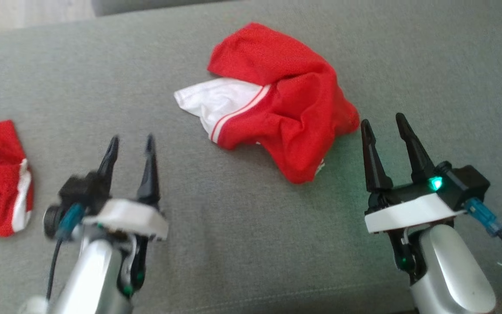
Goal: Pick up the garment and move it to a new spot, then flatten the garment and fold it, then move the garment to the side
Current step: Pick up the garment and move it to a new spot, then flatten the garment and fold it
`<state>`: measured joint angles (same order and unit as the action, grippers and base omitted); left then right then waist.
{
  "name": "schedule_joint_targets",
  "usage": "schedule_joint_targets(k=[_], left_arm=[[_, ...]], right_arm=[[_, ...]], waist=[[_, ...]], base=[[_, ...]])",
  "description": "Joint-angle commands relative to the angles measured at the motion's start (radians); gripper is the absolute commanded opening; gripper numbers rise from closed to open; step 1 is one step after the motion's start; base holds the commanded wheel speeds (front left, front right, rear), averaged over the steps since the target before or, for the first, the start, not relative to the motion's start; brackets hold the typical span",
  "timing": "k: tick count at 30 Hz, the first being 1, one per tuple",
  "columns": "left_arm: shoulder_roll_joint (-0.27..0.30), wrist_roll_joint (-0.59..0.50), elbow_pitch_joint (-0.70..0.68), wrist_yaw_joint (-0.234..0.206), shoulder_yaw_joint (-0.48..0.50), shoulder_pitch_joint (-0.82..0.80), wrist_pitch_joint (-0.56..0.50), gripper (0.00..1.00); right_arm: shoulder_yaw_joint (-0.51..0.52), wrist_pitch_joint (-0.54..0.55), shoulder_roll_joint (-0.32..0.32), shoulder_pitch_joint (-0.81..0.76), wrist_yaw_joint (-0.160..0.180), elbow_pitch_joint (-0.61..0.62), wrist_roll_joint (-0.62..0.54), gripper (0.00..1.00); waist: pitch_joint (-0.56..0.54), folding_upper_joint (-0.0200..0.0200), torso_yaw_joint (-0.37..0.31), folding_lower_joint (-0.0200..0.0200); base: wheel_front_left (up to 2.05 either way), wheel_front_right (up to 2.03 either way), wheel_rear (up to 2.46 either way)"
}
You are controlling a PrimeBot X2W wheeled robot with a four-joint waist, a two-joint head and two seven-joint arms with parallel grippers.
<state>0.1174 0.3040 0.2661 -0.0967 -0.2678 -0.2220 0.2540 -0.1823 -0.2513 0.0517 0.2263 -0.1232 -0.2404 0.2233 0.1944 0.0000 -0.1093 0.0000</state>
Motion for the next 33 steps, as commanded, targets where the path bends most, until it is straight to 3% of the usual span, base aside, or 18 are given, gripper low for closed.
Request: schedule_joint_targets(k=[1,15,27,33], left_arm=[[0.006,-0.02,-0.052,-0.004,0.057,-0.001,0.008,1.0],[-0.047,-0.141,-0.116,0.025,0.204,0.221,0.008,1.0],[-0.063,-0.175,-0.116,0.027,0.236,0.292,0.008,1.0],[-0.066,-0.169,-0.117,0.046,0.209,0.275,0.008,1.0]], right_arm=[[-0.016,-0.01,-0.001,-0.009,-0.008,0.025,-0.008,1.0],[0.022,-0.01,-0.001,-0.075,-0.008,-0.017,-0.032,1.0],[0.047,-0.01,-0.001,-0.131,-0.008,-0.048,-0.036,1.0],[0.017,-0.01,-0.001,-0.117,-0.008,-0.039,-0.024,1.0]], waist=[[-0.025,0.0,0.023,0.0],[-0.12,0.0,0.059,0.0],[-0.161,0.0,0.058,0.0],[-0.134,0.0,0.099,0.0]], base=[[0.0,0.0,0.0],[0.0,0.0,0.0],[0.0,0.0,0.0],[0.0,0.0,0.0]])
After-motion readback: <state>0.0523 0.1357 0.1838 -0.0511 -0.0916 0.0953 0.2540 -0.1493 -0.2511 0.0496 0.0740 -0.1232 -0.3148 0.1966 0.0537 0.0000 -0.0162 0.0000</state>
